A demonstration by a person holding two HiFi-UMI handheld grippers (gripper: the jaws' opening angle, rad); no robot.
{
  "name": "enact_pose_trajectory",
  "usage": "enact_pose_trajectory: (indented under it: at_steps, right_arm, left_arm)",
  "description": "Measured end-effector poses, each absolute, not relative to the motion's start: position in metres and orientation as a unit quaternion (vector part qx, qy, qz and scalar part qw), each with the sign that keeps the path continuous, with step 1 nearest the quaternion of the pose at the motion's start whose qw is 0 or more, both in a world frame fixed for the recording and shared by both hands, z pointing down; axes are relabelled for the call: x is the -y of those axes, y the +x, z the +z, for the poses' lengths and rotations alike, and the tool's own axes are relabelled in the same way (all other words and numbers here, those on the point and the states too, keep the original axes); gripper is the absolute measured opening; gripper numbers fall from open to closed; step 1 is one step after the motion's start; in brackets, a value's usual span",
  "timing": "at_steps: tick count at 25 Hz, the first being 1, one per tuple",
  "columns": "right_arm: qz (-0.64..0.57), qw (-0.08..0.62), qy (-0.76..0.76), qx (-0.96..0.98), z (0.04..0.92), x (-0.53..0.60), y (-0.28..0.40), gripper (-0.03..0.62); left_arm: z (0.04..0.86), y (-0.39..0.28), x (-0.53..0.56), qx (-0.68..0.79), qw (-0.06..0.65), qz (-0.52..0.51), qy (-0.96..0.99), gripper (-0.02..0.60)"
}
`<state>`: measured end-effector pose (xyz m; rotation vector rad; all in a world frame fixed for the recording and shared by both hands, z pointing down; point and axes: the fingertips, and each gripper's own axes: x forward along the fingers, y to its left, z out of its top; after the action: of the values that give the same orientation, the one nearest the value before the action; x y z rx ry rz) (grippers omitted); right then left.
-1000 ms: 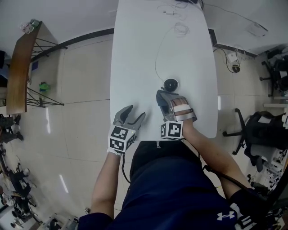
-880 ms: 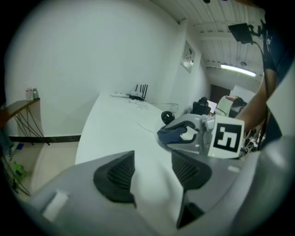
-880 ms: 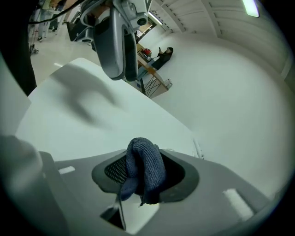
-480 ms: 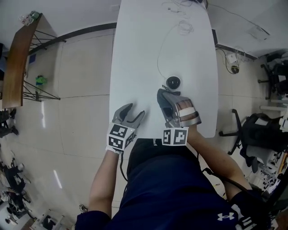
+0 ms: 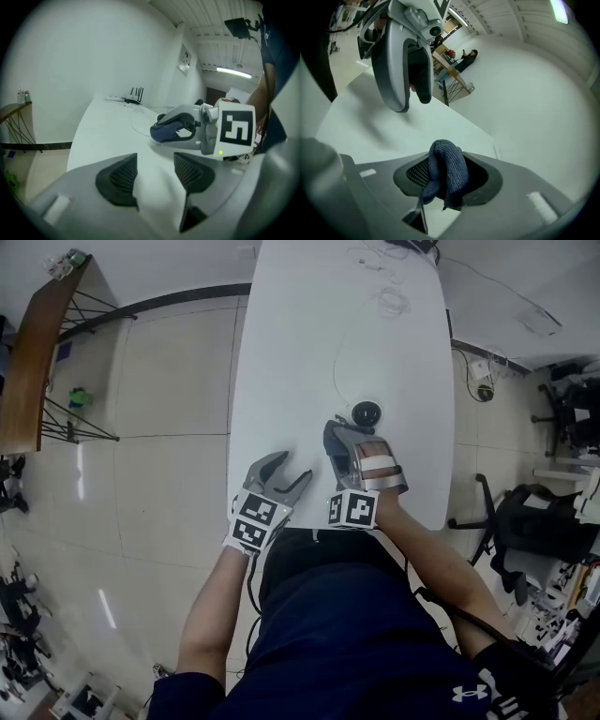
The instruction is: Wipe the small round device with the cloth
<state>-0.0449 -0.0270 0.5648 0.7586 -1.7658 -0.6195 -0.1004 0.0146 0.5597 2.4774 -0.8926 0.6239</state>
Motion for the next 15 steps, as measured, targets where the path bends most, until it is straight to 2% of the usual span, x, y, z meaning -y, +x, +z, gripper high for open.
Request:
enact_pose_trajectory:
  at_steps: [2, 4, 8, 11, 13, 15]
  right_arm:
    - [-0.211, 0.512, 0.328, 0.765, 0.564, 0.022, -0.047, 0.173]
    - [-0.113, 0.439, 0.347, 0.821, 0.541, 0.019, -0.051, 0.173]
    - [0.224, 0.145, 0.344, 0.900, 0.463, 0.024, -0.054, 0.173]
    - [0.411, -0.013, 0.319, 0.854, 0.423, 0.038, -0.043, 0.176]
    - [0.469, -0.070, 0.299, 0.828, 0.412, 0.042, -0.036, 0.178]
    - [0.490, -0.095, 0.274, 0.822, 0.405, 0.042, -0.034, 0.178]
  left_arm:
    - [0.556, -0.101, -0.015, 0.314, 0.212, 0.224, 0.898, 0.245]
    - [0.543, -0.100, -0.016, 0.296, 0.226, 0.204, 0.905, 0.245]
    - [0.494, -0.100, -0.008, 0.244, 0.279, 0.115, 0.922, 0.253]
    - [0.460, -0.096, -0.002, 0.214, 0.254, 0.095, 0.939, 0.279]
    - [0.439, -0.088, 0.002, 0.202, 0.209, 0.097, 0.952, 0.287]
    - [0.419, -0.077, 0.002, 0.175, 0.177, 0.098, 0.964, 0.293]
